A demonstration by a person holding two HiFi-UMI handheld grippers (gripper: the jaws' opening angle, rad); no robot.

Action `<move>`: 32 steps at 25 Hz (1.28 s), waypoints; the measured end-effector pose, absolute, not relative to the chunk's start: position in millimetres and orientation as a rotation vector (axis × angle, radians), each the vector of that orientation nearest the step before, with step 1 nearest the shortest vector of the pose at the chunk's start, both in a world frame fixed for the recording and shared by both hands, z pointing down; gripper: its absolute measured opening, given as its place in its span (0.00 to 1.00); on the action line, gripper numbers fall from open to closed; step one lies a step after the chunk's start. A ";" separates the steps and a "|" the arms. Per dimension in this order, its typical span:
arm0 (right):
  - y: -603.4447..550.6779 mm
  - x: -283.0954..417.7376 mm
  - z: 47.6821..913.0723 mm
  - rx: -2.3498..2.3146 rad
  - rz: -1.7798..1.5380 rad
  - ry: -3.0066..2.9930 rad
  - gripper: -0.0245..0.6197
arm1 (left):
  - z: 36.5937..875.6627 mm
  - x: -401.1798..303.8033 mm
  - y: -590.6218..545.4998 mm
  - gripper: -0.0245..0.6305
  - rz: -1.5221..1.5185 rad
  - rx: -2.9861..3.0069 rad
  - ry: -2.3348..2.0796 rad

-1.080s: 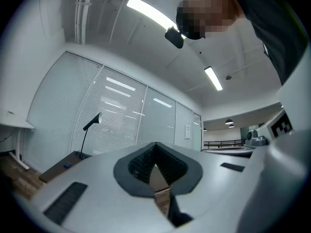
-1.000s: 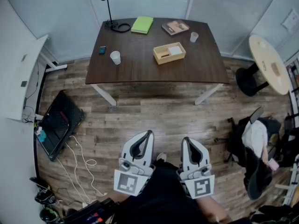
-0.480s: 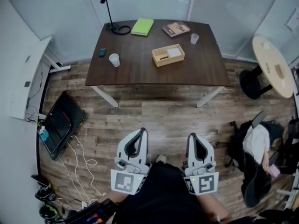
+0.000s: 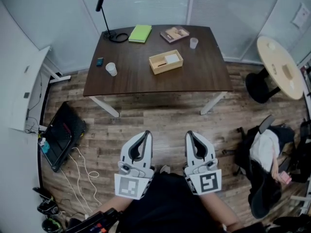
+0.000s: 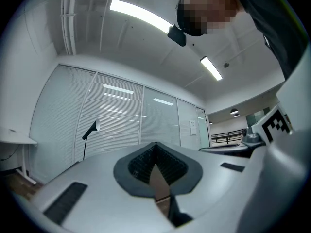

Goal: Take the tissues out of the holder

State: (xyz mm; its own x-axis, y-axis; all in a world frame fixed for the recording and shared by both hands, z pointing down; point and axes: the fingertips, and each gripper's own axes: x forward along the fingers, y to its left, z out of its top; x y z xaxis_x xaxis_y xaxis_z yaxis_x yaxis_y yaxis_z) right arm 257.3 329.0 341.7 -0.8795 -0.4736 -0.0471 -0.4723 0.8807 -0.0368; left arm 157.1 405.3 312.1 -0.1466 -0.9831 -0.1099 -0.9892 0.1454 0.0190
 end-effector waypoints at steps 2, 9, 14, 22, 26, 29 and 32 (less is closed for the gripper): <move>320.5 256.4 340.0 -0.759 -0.047 2.991 0.05 | 313.0 153.3 400.8 0.04 0.137 -1.996 2.332; 294.5 259.7 336.3 -0.814 -0.030 2.963 0.05 | 315.3 146.7 386.0 0.04 0.163 -1.971 2.354; 276.6 238.8 343.5 -0.824 0.021 2.984 0.05 | 321.6 140.3 355.6 0.04 0.129 -1.998 2.311; 236.9 212.5 344.5 -0.884 0.062 2.965 0.05 | 331.9 113.5 297.5 0.04 0.198 -2.028 2.267; 195.0 198.9 350.5 -1.020 0.099 2.953 0.05 | 341.6 94.3 252.4 0.04 0.234 -2.073 2.246; 164.0 174.5 360.7 -1.016 0.025 2.981 0.05 | 343.8 76.2 216.3 0.04 0.233 -2.109 2.218; 134.6 140.8 374.0 -1.002 -0.027 3.011 0.05 | 354.0 49.2 182.2 0.04 0.236 -2.162 2.210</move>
State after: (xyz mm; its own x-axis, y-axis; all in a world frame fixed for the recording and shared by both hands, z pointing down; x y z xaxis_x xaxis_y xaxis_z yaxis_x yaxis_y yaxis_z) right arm 140.8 134.6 374.0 -0.8001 -0.5988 0.0356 -0.5993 0.8005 -0.0062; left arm 49.2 182.2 354.0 -0.0271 -0.9904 -0.1354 -0.9966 0.0163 0.0802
